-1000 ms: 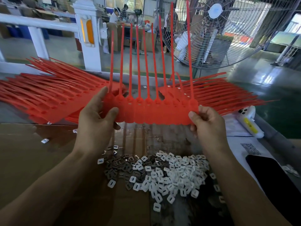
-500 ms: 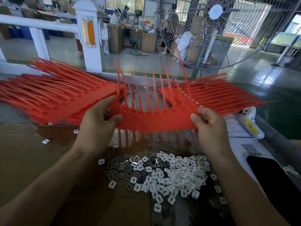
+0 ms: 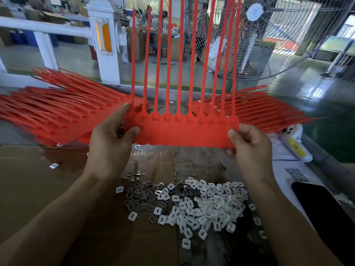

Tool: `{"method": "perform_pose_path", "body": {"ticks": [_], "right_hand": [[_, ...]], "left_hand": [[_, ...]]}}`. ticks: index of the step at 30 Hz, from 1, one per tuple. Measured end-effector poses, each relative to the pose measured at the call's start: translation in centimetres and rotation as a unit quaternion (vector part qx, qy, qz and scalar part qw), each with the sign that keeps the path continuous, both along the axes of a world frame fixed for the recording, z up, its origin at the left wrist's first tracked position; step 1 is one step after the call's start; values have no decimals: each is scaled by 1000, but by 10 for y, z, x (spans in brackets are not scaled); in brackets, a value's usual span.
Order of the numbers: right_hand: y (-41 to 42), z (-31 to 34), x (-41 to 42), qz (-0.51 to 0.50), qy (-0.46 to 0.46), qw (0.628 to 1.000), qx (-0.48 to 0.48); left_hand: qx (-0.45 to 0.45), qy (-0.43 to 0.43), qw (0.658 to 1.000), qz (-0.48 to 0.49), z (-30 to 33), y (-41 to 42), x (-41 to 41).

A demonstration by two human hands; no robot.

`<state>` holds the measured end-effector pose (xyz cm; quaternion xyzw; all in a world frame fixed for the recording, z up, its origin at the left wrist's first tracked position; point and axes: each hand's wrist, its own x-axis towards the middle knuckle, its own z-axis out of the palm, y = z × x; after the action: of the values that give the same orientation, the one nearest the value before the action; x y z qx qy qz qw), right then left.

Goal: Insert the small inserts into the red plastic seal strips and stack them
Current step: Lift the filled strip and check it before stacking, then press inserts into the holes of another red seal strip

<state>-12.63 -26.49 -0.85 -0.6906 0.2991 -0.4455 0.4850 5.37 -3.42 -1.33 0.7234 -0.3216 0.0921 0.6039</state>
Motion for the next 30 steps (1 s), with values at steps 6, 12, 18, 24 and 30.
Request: {"method": "perform_pose_path", "body": {"ticks": [6,12,18,24,30], "right_hand": [[-11,-8,-3,-19,180,983,28],[-11,-1,-16,-40,331,940,-74],[-7,13,-24,-45,447,886,-118],[18,20,-17,9,292,931,-220],[79,11,9,337,299,843,-295]], "left_hand": [[142,26,990,-4,-10,-6,2],[263,17,965,1,-8,1,1],[320,52,946,-3,-3,8,3],[371,73,926,-19,5,12,5],[348,76,934,0,2,13,5]]}}
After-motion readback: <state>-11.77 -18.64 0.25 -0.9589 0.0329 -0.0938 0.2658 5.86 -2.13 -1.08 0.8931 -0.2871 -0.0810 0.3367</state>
